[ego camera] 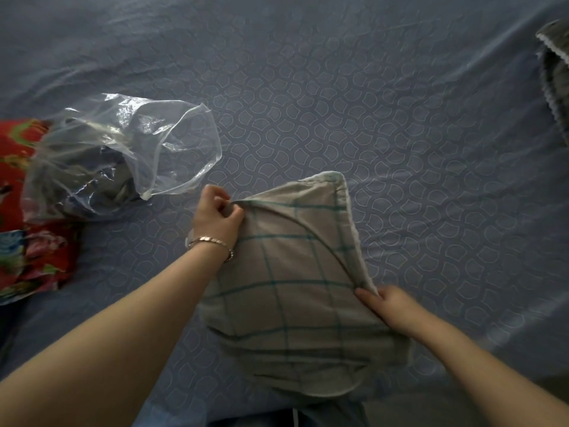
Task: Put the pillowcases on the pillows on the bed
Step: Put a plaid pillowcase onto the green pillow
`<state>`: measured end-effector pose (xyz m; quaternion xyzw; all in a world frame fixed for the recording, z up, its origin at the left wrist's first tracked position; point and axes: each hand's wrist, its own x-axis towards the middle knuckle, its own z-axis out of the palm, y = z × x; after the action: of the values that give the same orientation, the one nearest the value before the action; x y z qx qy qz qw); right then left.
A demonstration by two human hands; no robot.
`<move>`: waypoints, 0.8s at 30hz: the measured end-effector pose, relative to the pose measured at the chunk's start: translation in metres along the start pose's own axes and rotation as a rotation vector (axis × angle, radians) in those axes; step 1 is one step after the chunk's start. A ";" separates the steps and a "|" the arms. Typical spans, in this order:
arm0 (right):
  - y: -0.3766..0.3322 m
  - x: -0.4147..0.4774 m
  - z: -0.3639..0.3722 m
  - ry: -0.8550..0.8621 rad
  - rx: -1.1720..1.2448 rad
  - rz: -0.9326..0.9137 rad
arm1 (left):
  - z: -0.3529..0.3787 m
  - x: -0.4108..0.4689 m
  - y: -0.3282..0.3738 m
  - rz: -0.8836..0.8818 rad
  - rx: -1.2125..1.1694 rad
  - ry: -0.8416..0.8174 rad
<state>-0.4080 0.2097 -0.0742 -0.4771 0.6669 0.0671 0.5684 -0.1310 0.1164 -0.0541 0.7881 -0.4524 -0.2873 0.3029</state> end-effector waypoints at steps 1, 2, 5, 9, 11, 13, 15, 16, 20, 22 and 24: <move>0.000 0.004 0.001 0.036 -0.072 0.033 | 0.007 0.000 -0.001 0.001 0.054 -0.071; -0.001 0.008 0.001 0.077 -0.139 0.065 | 0.012 0.000 -0.004 -0.003 0.092 -0.124; -0.002 0.022 0.004 0.171 -0.274 0.125 | 0.013 -0.010 -0.021 -0.015 0.249 -0.176; -0.009 0.031 0.012 0.253 -0.372 0.138 | -0.006 -0.050 -0.049 -0.073 0.435 -0.313; -0.010 0.034 0.018 0.243 -0.373 0.151 | -0.021 -0.060 -0.065 0.012 0.354 -0.365; -0.007 0.035 0.020 0.252 -0.308 0.188 | -0.035 -0.066 -0.082 0.220 0.305 -0.408; -0.006 0.034 0.020 0.260 -0.215 0.194 | -0.043 -0.071 -0.105 0.449 0.388 -0.419; -0.007 0.034 0.021 0.257 -0.178 0.181 | -0.044 -0.073 -0.113 0.522 0.440 -0.401; -0.014 0.028 0.023 0.207 0.111 0.117 | -0.043 -0.077 -0.101 0.540 0.390 -0.315; -0.015 0.028 0.022 0.224 0.147 0.157 | -0.052 -0.090 -0.088 0.467 0.273 -0.296; -0.013 0.032 0.022 0.260 0.172 0.198 | -0.064 -0.105 -0.091 0.385 0.285 -0.380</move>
<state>-0.3801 0.1990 -0.1024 -0.3634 0.7818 0.0030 0.5067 -0.0794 0.2604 -0.0607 0.6544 -0.6778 -0.3004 0.1483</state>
